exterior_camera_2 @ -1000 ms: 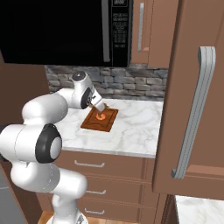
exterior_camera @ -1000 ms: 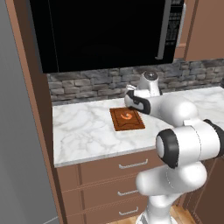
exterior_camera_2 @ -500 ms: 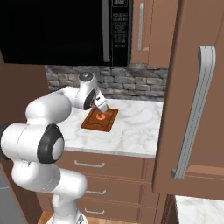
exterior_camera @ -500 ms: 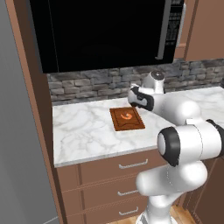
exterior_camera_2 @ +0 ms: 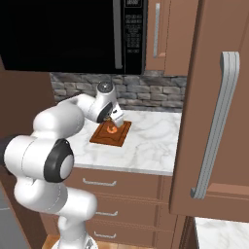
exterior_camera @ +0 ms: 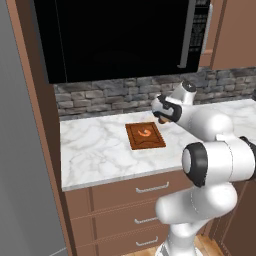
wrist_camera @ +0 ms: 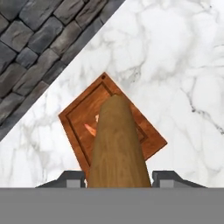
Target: Open the cabinet, retrieve the rolling pin, and place it next to the meat on the cutting board to prepare for tenderizing.
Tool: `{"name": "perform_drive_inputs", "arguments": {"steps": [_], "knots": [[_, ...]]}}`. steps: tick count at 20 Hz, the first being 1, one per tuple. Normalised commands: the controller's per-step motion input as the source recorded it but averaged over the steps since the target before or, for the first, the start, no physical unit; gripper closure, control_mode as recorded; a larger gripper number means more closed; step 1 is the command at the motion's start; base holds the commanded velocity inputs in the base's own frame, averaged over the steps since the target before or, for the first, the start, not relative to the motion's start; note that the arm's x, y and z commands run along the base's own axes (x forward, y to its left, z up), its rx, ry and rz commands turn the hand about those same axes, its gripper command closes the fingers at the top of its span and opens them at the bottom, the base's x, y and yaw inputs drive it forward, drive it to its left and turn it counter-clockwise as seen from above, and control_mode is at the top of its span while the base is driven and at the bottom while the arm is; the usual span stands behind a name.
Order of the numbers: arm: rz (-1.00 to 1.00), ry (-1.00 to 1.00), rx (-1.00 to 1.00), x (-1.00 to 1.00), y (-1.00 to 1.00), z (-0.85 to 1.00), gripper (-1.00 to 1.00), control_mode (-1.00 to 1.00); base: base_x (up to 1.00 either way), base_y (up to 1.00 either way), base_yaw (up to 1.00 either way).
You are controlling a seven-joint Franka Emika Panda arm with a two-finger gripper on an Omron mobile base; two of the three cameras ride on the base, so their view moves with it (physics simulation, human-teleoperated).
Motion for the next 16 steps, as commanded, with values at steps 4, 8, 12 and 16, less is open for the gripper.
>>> {"name": "perform_drive_inputs", "arguments": {"steps": [4, 8, 12, 16], "knots": [[0.0, 0.0, 0.04, 0.07, 0.0, -0.06, 1.0, -1.0, 0.0, 0.0, 0.0], [0.0, 0.0, 0.0, 0.05, 0.02, -0.23, 1.0, -1.0, 0.0, 0.0, 0.0], [0.0, -0.02, 0.0, 0.0, 0.0, -0.31, 1.0, -1.0, 0.0, 0.0, 0.0], [0.0, -0.09, -0.02, 0.0, 0.0, -0.39, 1.0, -1.0, 0.0, 0.0, 0.0]]}}
